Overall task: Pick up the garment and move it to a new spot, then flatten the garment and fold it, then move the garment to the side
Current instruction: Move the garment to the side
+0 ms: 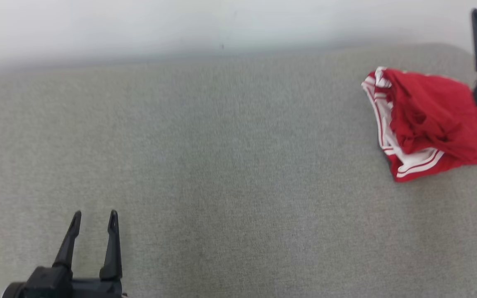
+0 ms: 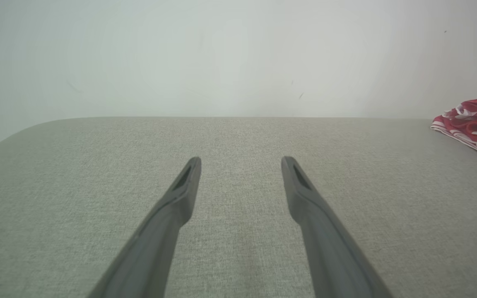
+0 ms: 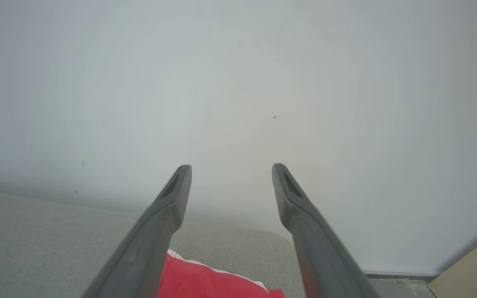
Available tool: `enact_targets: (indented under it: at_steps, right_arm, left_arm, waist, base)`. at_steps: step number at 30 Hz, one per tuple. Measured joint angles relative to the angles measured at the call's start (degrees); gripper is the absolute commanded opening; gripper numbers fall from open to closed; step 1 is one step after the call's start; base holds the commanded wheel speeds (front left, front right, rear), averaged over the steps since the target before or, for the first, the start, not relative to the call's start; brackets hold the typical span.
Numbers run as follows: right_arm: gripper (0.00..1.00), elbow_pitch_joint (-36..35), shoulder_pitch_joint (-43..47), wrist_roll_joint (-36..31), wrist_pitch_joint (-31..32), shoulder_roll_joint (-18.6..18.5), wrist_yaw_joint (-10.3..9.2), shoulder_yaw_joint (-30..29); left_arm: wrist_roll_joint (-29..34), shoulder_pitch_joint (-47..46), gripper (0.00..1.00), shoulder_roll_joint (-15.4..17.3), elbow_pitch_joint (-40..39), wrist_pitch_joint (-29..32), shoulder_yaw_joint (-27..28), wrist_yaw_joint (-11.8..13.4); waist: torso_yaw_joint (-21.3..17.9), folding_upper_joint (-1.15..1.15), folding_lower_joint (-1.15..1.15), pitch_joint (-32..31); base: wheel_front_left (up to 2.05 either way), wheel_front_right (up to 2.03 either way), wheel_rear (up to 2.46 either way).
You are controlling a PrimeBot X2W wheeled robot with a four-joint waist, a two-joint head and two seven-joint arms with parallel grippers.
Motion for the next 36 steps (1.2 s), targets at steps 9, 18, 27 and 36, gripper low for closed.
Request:
enact_targets:
  at_steps: [9,18,27,36]
  right_arm:
    - [1.0,-18.0,23.3,-13.1,-0.1,8.9,0.0,-25.0]
    - [1.0,-37.2,48.9,-26.1,-0.1,23.6,0.0,-43.5]
    - [1.0,-51.5,64.1,-35.3,-0.1,29.6,0.0,-44.6]
    - [1.0,-56.1,70.3,-35.5,-0.1,30.9,0.0,-44.3]
  left_arm:
    - [1.1,3.7,1.0,-1.2,0.4,0.0,1.6,0.0]
    - [1.7,4.9,1.0,-2.2,1.4,0.0,2.2,0.0]
    - [2.7,5.9,1.0,-2.5,1.8,0.0,2.5,0.0]
    - [2.9,6.0,1.0,-3.1,1.6,0.0,2.9,0.0]
  waist:
    - [1.1,-0.01,-0.01,-5.8]
    - [5.0,0.0,-0.01,-8.8]
    - [7.6,0.0,-0.01,-11.0]
    - [7.0,0.0,0.0,-11.6]
  base:
    - [0.0,0.0,0.0]
    - [0.0,0.0,0.0]
    - [0.0,0.0,0.0]
    - [0.0,0.0,0.0]
